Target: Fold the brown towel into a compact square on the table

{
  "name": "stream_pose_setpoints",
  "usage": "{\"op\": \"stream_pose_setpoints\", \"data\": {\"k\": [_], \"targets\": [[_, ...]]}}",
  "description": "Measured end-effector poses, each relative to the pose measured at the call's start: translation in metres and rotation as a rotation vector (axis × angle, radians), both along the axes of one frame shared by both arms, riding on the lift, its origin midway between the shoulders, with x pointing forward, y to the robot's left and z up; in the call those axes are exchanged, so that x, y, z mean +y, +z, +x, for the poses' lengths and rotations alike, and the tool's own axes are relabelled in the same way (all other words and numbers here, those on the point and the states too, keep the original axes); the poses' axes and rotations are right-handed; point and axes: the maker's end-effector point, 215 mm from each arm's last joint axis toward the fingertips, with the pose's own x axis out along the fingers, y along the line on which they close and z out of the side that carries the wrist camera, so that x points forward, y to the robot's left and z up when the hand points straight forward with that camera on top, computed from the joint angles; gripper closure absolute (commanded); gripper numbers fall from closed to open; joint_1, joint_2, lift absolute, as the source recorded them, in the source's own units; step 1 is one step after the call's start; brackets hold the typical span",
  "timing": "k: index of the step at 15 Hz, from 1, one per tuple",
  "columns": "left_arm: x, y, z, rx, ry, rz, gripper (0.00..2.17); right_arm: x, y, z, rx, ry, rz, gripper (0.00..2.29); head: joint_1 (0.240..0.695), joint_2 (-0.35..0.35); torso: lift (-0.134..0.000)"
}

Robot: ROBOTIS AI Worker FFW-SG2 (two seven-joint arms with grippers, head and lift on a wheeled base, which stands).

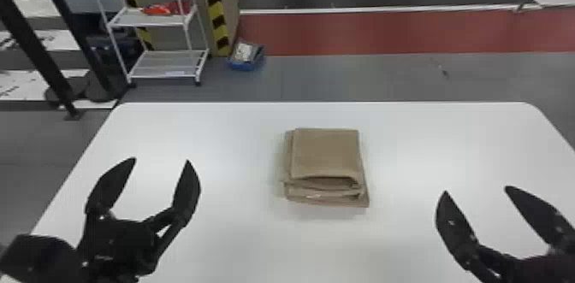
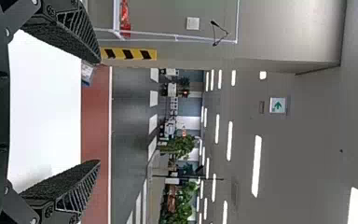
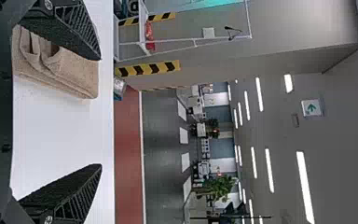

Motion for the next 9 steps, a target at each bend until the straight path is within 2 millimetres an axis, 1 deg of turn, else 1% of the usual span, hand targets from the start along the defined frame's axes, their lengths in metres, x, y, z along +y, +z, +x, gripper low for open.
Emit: {"op": "stream_pose_setpoints", "data": {"k": [9], "targets": [[-0.0022, 0.0025, 0.0008, 0.000, 0.002, 0.003, 0.14, 0.0017, 0.0015, 0.0017, -0.004, 0.020, -0.014, 0.07, 0.695, 0.074, -0.125]]}}
